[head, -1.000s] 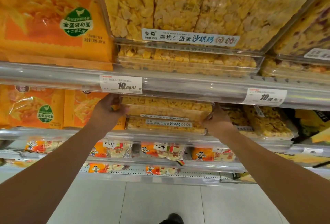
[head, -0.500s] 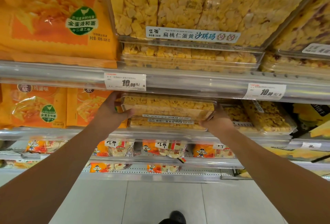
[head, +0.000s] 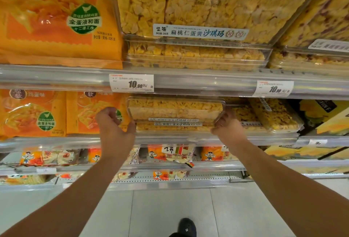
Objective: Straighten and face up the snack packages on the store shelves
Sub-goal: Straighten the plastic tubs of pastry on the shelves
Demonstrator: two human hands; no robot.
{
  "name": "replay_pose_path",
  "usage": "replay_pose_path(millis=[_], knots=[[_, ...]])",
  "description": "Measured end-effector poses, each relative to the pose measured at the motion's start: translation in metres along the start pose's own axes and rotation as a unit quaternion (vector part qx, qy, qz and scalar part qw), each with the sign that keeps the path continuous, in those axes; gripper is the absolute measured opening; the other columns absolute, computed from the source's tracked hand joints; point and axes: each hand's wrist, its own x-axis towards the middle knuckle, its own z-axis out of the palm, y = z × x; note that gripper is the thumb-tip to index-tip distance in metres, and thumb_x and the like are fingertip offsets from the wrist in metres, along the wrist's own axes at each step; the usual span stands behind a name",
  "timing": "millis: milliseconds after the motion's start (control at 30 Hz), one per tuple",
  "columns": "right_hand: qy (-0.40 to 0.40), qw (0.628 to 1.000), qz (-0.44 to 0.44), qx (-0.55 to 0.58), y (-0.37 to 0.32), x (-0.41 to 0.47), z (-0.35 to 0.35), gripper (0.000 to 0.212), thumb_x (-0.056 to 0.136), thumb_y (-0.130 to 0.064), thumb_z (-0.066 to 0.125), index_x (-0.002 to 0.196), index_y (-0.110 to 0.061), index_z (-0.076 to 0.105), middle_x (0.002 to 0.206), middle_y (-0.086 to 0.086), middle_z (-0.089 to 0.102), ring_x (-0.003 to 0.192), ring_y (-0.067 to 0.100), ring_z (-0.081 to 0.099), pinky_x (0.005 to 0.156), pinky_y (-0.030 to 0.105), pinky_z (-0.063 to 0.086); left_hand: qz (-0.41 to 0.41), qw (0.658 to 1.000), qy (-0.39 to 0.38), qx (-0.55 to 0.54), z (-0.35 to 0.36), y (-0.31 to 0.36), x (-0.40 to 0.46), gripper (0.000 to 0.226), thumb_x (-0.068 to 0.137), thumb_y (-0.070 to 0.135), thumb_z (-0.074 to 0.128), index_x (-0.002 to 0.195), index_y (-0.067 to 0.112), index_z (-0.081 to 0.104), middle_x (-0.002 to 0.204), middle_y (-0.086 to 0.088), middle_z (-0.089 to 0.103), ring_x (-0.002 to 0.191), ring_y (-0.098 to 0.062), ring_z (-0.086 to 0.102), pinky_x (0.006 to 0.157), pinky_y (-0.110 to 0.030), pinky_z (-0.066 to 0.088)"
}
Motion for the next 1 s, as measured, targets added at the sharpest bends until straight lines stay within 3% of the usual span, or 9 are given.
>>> replay_pose_path(millis=[100,200,333,433,600,733,867,1000], knots=[[0.015,1.000,-0.008,0.023,0.003,-0.011,-0.001,0.066,0.073,0.021,0.063,0.128,-0.010,0.046,0.118,0.003,0.061,0.114,0.017,0.059,0.090,0.024,0.052,0.051,0.993,-0.104,0.004,0.018,0.004,-0.036,0.031,0.082,0.003,0.068,0.091,0.022,0.046,0.080,0.003,0.050,0.071,-0.014,0.050,0.061,-0.024,0.041],[0.031,0.999,0.006,0.032,0.007,-0.025,-0.010,0.070,0.077,0.015,0.065,0.136,-0.014,0.041,0.130,0.002,0.055,0.122,0.015,0.054,0.105,0.035,0.046,0.089,0.969,-0.232,0.014,0.042,0.016,-0.054,0.014,0.089,0.013,0.066,0.084,0.025,0.059,0.072,0.010,0.059,0.065,-0.007,0.055,0.055,-0.017,0.044],[0.064,0.997,0.038,0.033,0.020,-0.042,-0.039,0.070,0.080,0.006,0.069,0.138,-0.023,0.040,0.130,-0.006,0.054,0.118,0.012,0.053,0.096,0.035,0.050,0.101,0.941,-0.324,-0.002,0.076,0.039,-0.064,0.010,0.093,0.025,0.063,0.084,0.029,0.064,0.069,0.013,0.063,0.061,-0.002,0.057,0.052,-0.013,0.040],[0.087,0.993,0.060,0.049,0.032,-0.050,-0.073,0.053,0.083,-0.001,0.070,0.124,-0.028,0.049,0.119,-0.008,0.059,0.104,0.010,0.061,0.076,0.029,0.054,0.115,0.930,-0.348,0.018,0.103,0.057,-0.069,0.012,0.096,0.029,0.057,0.087,0.028,0.064,0.070,0.012,0.062,0.062,-0.002,0.057,0.051,-0.015,0.041],[0.081,0.970,0.146,0.175,0.059,-0.041,-0.135,0.034,0.090,-0.028,0.068,0.117,-0.011,0.058,0.104,0.013,0.067,0.089,0.029,0.068,0.084,0.048,0.058,0.107,0.924,-0.364,0.046,0.149,0.083,-0.080,0.010,0.096,0.030,0.054,0.096,0.032,0.064,0.082,0.020,0.063,0.066,0.006,0.057,0.054,-0.016,0.041],[0.039,0.930,0.216,0.293,0.077,-0.017,-0.173,0.043,0.086,-0.053,0.064,0.102,-0.015,0.055,0.109,0.024,0.066,0.087,0.032,0.072,0.076,0.045,0.059,0.088,0.935,-0.339,0.054,0.196,0.103,-0.092,0.016,0.095,0.023,0.056,0.104,0.032,0.064,0.094,0.024,0.061,0.082,0.005,0.058,0.064,-0.009,0.044],[0.014,0.911,0.200,0.359,0.085,0.007,-0.202,0.052,0.079,-0.063,0.066,0.117,-0.033,0.046,0.114,0.017,0.066,0.088,0.030,0.073,0.070,0.041,0.057,0.051,0.935,-0.347,0.044,0.245,0.131,-0.115,0.018,0.095,0.021,0.057,0.105,0.035,0.061,0.094,0.015,0.063,0.082,0.002,0.059,0.066,-0.013,0.048],[0.008,0.905,0.197,0.377,0.078,0.027,-0.220,0.060,0.084,-0.046,0.069,0.131,-0.016,0.048,0.112,0.022,0.066,0.073,0.027,0.073,0.064,0.037,0.056,-0.054,0.932,-0.359,0.006,0.280,0.159,-0.134,0.022,0.094,0.029,0.059,0.113,0.039,0.053,0.097,0.020,0.061,0.081,0.011,0.059,0.061,-0.009,0.045]])
